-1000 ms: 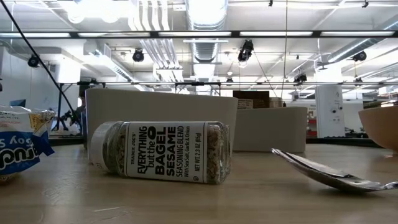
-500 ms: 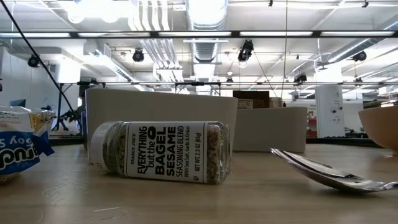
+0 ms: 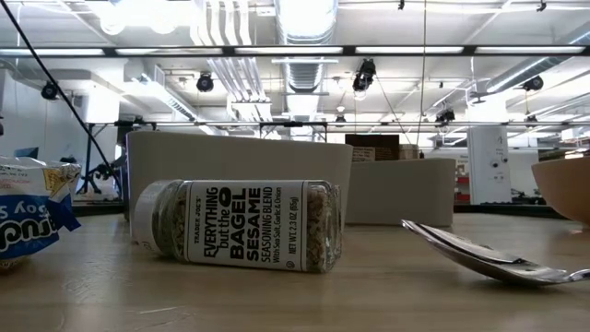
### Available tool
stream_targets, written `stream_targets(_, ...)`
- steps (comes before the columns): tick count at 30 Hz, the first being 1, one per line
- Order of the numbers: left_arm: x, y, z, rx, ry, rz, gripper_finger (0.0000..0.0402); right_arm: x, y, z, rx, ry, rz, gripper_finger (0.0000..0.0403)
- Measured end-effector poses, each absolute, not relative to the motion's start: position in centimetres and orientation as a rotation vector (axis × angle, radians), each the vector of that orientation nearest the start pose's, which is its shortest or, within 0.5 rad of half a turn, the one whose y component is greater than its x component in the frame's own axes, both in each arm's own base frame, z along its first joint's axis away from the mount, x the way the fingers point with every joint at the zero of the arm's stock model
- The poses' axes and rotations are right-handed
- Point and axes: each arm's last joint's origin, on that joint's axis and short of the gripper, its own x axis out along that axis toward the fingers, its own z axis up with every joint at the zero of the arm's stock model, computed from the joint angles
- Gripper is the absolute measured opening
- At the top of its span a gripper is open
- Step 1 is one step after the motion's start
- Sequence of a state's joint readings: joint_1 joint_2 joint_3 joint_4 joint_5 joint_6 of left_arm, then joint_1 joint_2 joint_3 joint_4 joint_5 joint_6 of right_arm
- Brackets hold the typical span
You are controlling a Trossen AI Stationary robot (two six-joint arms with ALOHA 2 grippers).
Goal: Pick & Place Food Item
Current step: Put the bottom brown seasoning bottle into the top gray bin
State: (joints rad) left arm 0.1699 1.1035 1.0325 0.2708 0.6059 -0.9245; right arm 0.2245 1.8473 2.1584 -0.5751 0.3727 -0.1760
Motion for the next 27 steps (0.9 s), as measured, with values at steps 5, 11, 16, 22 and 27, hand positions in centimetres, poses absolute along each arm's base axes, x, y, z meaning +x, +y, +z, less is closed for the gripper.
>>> stream_targets(5,23.9,2.4,40.0,-0.830,0.026,-0.487,0.0177,38.9,7.8,46.7,-0.250,0.258,-0.121,0.0179)
stream_targets(11,23.9,2.4,40.1,-0.831,0.021,-0.481,0.0177,38.5,7.8,47.1,-0.226,0.255,-0.112,0.0215)
stream_targets(16,23.9,2.5,40.0,-0.832,0.023,-0.478,0.0177,38.2,7.8,47.1,-0.189,0.273,-0.107,0.0295)
stream_targets(22,23.9,2.5,40.0,-0.832,0.024,-0.479,0.0177,38.1,8.0,47.1,-0.191,0.277,-0.104,0.0310)
stream_targets(27,23.9,2.5,40.0,-0.829,0.028,-0.486,0.0177,38.0,8.0,47.3,-0.190,0.271,-0.107,0.0279)
